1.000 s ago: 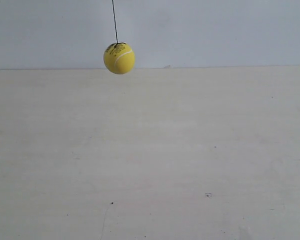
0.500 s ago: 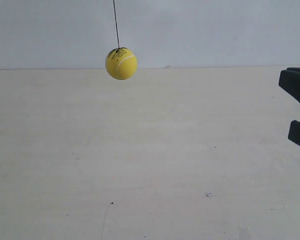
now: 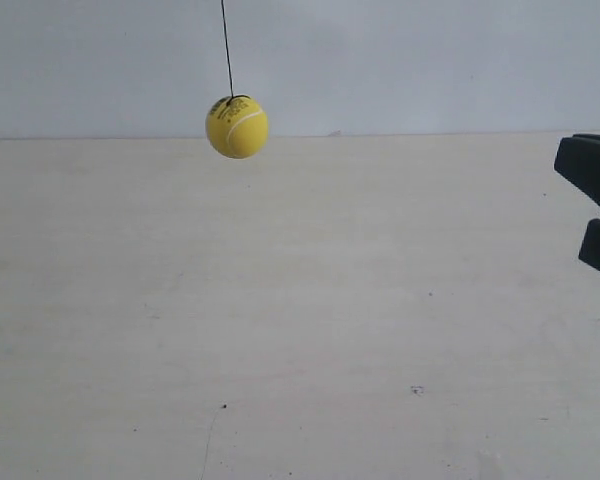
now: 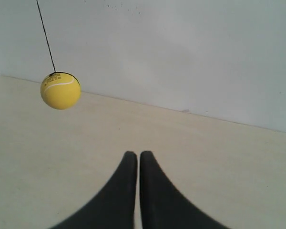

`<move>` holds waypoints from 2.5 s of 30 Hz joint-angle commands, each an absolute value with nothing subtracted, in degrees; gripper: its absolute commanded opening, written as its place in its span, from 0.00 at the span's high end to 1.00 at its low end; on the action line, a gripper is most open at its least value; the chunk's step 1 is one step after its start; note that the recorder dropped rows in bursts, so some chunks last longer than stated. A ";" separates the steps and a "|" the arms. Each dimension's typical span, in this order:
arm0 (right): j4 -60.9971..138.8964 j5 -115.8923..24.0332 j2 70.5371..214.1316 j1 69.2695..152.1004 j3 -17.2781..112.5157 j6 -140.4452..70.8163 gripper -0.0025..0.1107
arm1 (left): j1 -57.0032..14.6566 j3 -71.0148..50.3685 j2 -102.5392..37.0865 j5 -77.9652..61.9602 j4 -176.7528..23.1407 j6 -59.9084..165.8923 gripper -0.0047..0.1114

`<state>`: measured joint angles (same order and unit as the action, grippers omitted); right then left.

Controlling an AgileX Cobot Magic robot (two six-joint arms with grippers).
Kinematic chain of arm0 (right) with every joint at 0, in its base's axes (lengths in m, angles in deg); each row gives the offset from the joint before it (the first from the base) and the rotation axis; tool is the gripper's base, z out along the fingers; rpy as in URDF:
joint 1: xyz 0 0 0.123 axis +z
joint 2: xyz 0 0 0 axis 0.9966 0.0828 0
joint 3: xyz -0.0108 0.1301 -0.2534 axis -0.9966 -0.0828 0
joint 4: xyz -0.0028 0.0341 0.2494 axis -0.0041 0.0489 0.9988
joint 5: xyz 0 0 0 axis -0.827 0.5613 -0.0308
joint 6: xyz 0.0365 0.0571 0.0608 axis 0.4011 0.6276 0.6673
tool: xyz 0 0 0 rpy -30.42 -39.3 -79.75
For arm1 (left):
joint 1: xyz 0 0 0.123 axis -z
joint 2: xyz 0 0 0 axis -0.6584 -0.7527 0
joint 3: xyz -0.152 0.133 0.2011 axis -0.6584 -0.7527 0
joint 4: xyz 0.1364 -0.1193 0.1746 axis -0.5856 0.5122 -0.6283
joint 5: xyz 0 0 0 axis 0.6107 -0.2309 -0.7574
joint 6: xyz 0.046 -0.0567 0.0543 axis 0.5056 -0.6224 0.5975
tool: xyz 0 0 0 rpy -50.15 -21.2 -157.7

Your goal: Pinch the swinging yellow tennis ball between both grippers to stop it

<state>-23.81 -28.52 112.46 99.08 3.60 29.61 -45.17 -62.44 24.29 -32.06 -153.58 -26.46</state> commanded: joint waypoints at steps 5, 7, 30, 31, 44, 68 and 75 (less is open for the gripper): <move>-23.79 -28.58 112.37 99.01 3.38 27.02 0.98 | -45.29 -62.67 24.72 -32.13 -152.84 -26.44 0.92; -23.40 -29.27 112.37 99.01 3.38 26.38 0.98 | -45.29 -62.67 24.72 -32.13 -152.84 -26.44 0.92; -24.35 -34.55 73.43 82.92 -15.79 21.42 0.98 | -45.29 -62.67 24.72 -32.01 -152.84 -26.44 0.92; -24.35 -34.45 73.43 82.92 -16.38 21.42 0.98 | -45.29 -62.67 24.72 -32.01 -152.84 -26.44 0.92; -22.94 -38.32 73.43 82.92 -17.28 23.75 0.98 | -45.29 -62.67 24.72 -32.01 -152.84 -26.44 0.92; 49.68 -64.53 70.54 83.03 -17.28 -49.97 0.98 | -45.29 -62.67 24.72 -32.14 -152.84 -26.44 0.92; 49.68 -65.01 70.54 83.03 -17.28 -49.85 0.98 | -45.29 -62.67 24.72 -32.14 -152.84 -26.44 0.92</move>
